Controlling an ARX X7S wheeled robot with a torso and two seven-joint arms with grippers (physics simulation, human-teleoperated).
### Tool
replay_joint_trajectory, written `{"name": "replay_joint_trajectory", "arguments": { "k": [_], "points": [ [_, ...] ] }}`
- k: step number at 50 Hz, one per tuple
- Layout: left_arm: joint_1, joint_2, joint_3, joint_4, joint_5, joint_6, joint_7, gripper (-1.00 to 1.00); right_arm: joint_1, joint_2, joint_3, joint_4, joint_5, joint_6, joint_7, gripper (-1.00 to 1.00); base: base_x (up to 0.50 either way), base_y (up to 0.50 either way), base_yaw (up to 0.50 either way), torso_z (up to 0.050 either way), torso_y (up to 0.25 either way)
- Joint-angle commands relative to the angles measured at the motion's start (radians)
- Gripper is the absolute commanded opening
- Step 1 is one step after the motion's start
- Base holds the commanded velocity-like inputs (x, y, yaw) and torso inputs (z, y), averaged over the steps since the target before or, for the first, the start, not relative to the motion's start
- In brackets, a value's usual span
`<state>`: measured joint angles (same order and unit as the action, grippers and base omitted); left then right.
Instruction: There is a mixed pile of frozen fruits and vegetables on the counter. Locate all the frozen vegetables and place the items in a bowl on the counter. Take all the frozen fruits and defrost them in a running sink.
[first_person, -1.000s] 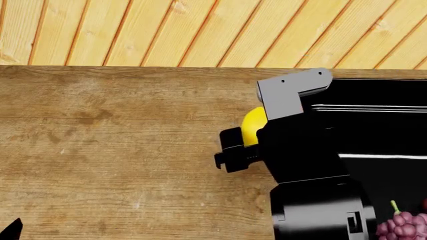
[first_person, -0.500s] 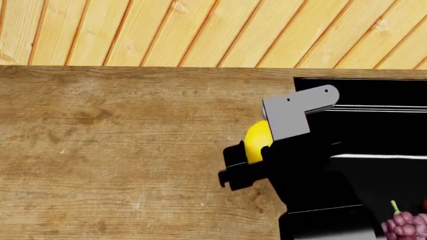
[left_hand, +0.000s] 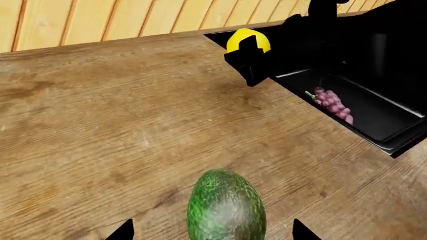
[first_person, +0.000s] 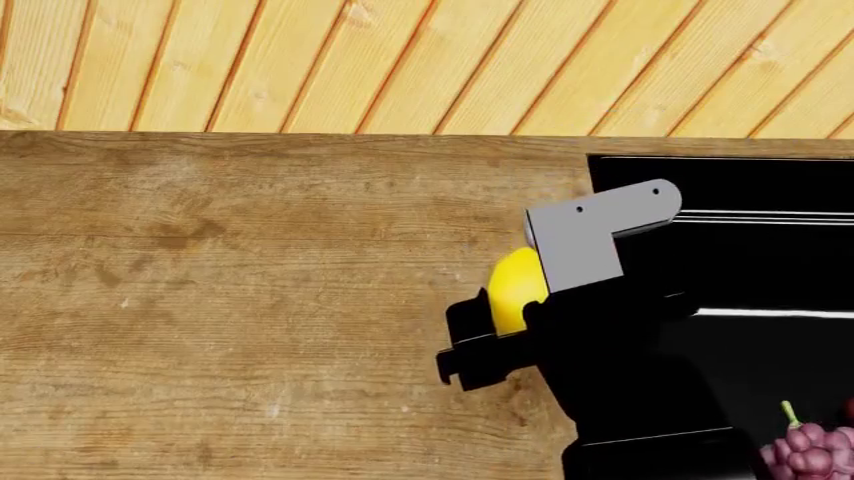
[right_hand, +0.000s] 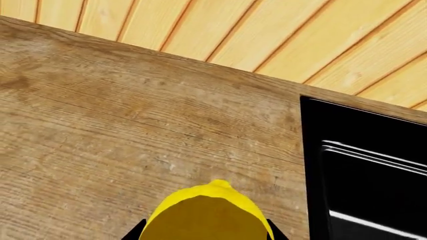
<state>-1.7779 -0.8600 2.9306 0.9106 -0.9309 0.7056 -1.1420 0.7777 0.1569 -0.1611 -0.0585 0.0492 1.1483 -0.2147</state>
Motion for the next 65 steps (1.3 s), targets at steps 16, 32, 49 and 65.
{"name": "replay_joint_trajectory", "arguments": {
  "k": [16,32,49,65],
  "points": [
    [0.009,0.202,-0.116,-0.144,-0.263,0.06,0.127,1.0,-0.051,-0.02,0.005,0.027,0.006,-0.064,-0.007,-1.0,0.0,0.0,0.0,0.0,0.0],
    [0.125,0.308,-0.165,-0.26,-0.356,0.029,0.138,1.0,-0.076,-0.012,0.019,0.029,0.026,-0.083,-0.006,-1.0,0.0,0.0,0.0,0.0,0.0],
    [0.107,0.292,-0.185,-0.215,-0.324,-0.01,0.07,-1.0,-0.095,-0.004,0.045,0.007,0.047,-0.085,0.002,-1.0,0.0,0.0,0.0,0.0,0.0],
    [-0.187,0.049,-0.117,-0.051,-0.238,-0.061,0.022,-1.0,-0.234,0.107,0.062,-0.46,0.016,0.002,0.034,-1.0,0.0,0.0,0.0,0.0,0.0]
  ]
}}
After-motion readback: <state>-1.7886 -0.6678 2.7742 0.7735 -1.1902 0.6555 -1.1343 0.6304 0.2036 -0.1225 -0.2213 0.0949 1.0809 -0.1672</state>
